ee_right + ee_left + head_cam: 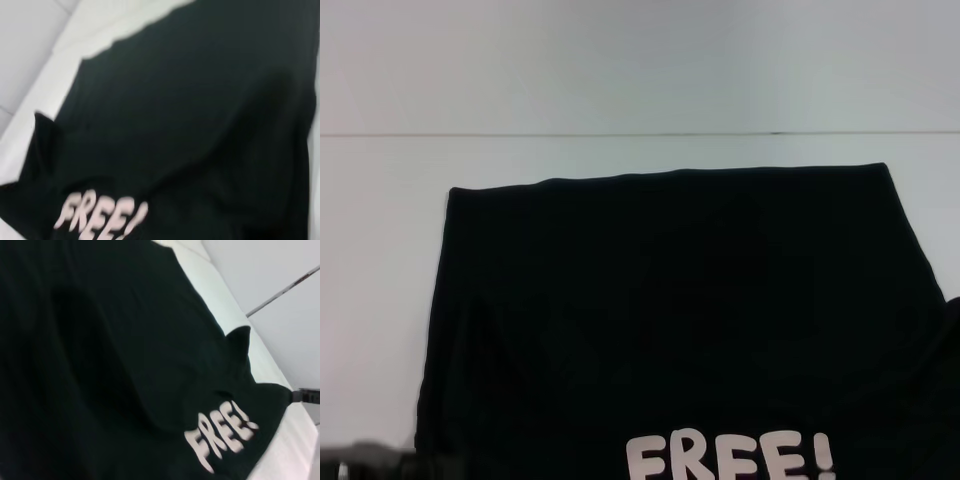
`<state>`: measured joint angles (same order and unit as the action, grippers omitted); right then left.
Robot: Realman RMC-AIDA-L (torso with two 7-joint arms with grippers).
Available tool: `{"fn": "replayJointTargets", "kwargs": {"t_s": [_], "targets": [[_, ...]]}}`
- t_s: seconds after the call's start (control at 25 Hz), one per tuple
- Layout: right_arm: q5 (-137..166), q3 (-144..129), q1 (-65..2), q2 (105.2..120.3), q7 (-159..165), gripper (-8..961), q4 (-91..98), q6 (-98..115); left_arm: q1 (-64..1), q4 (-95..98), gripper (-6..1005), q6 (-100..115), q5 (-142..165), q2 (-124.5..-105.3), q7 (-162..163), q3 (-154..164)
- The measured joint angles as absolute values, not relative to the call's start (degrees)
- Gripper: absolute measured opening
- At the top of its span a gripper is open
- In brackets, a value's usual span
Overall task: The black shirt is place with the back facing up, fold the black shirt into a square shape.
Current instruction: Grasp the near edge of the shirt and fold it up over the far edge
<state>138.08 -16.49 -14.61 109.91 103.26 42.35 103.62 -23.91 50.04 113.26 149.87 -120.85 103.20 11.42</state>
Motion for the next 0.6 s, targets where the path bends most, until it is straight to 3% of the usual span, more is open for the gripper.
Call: {"fn": "replayJointTargets", "kwargs": {"t_s": [0.4, 0.6], "targets": [[138.32, -12.78, -27.92, 108.46, 105.33, 27, 38.42, 90.91, -38.56, 40.95, 5, 96.41, 148.89, -114.48, 108.65, 9.86], [138.35, -16.24, -33.82, 107.88, 107.02, 28, 33.18, 80.81, -43.62, 35.84, 11, 82.64, 148.89, -112.87, 111.05, 10.43]]}}
